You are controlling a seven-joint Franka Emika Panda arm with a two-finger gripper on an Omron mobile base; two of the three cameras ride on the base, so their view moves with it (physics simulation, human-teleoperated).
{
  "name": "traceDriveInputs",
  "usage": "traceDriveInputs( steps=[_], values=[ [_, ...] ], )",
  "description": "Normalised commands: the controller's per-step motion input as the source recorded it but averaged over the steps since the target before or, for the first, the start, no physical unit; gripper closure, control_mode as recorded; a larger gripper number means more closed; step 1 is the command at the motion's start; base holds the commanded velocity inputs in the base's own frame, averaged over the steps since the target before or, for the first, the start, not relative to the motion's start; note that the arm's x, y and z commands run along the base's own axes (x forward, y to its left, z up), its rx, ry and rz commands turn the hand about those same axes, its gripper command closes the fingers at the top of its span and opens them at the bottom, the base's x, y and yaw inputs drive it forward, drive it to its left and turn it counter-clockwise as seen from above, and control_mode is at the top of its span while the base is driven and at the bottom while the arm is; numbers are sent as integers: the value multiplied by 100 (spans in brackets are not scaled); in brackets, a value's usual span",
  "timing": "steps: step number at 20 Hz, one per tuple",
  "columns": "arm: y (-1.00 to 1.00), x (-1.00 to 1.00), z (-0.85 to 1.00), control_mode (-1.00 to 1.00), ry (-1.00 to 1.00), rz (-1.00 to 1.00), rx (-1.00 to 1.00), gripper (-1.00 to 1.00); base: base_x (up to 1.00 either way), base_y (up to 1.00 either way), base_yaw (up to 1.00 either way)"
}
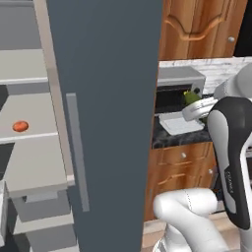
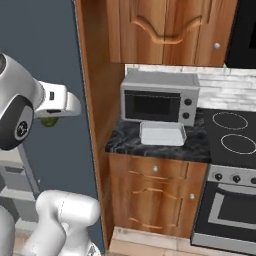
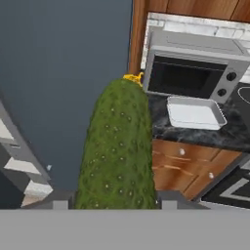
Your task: Take the cucumber and squash out of the freezer and place them in the tupperware container on the counter. Then put the tupperware containing the vegetables back in the freezer.
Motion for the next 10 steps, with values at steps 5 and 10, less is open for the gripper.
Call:
traceDriveInputs(
  steps=[5,10],
  values=[
    [0,0,0,100,0,0,0,100,79,-100,-14],
    [0,0,0,100,0,0,0,100,35,-45,-2]
  ],
)
